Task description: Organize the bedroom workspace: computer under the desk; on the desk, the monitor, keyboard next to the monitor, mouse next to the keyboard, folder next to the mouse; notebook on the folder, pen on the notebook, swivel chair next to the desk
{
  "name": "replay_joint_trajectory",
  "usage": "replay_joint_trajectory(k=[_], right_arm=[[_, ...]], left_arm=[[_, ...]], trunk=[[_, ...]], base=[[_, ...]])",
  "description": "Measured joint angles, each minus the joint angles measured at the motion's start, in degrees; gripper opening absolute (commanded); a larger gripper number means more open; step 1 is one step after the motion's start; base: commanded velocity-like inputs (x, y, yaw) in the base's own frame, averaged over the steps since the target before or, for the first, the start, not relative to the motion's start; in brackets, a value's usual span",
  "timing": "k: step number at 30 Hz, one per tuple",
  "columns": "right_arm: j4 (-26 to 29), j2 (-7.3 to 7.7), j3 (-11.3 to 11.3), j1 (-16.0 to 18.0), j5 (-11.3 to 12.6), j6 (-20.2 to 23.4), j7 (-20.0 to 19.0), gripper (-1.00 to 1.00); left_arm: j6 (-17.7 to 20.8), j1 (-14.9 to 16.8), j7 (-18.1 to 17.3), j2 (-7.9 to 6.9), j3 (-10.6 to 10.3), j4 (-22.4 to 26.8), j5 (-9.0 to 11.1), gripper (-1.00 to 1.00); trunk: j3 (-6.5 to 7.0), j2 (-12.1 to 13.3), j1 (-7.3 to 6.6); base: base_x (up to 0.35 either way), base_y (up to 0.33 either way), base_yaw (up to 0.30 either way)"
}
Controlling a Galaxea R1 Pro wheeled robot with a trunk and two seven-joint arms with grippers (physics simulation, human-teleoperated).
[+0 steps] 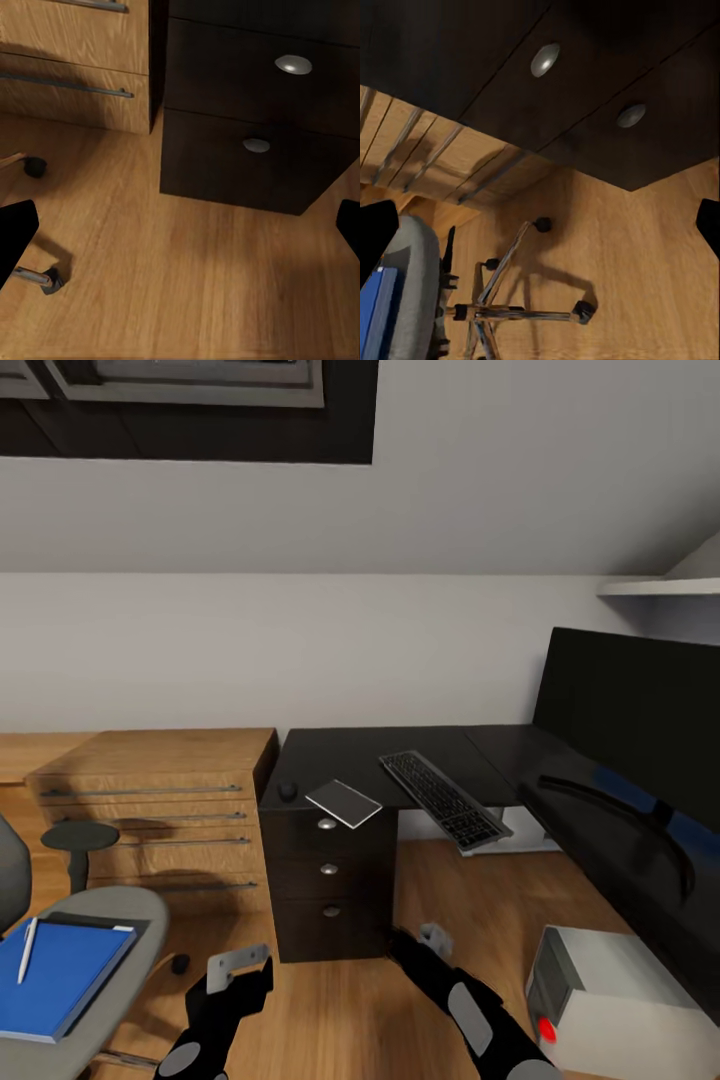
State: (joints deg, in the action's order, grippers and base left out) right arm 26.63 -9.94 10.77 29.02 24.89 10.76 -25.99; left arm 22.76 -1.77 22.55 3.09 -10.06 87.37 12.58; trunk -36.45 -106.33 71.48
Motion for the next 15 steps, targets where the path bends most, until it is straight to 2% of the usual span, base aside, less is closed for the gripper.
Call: replay_joint_trajectory(k=[5, 6, 7, 10, 15], right_arm=[[-3.97, -0.01, 0.03, -0.31, -6.85, -3.85, 2.20, 1.00], [-8.65, 0.08, 0.17, -0.46, -10.64, -11.55, 6.34, 1.00], [-9.87, 0.10, 0.21, -0.45, -11.20, -14.11, 7.26, 1.00], [-15.74, 0.20, 0.03, -0.49, -12.45, -26.16, 10.24, 1.00], [-22.34, 0.26, -0.01, -0.49, -13.48, -35.09, 11.49, 1.00]], left_arm=[[-0.01, 0.00, 0.07, 0.04, -0.03, -0.53, 0.00, 1.00], [-0.02, 0.00, 0.06, 0.07, -0.16, -1.43, -0.01, 1.00], [-0.02, 0.00, 0.05, 0.08, -0.18, -1.95, -0.03, 1.00], [-0.06, 0.00, 0.10, 0.09, -0.16, -5.55, 0.01, 1.00], [-0.51, 0.00, 0.15, 0.09, -0.14, -12.07, -0.02, 1.00]], trunk=[[0.90, 2.01, -1.10], [1.07, 2.41, -1.32], [1.25, 2.81, -1.54], [1.79, 4.01, -2.20], [2.69, 6.02, -3.29]], base=[[0.000, 0.000, 0.000], [0.000, 0.000, 0.000], [0.000, 0.000, 0.000], [0.000, 0.000, 0.000], [0.000, 0.000, 0.000]])
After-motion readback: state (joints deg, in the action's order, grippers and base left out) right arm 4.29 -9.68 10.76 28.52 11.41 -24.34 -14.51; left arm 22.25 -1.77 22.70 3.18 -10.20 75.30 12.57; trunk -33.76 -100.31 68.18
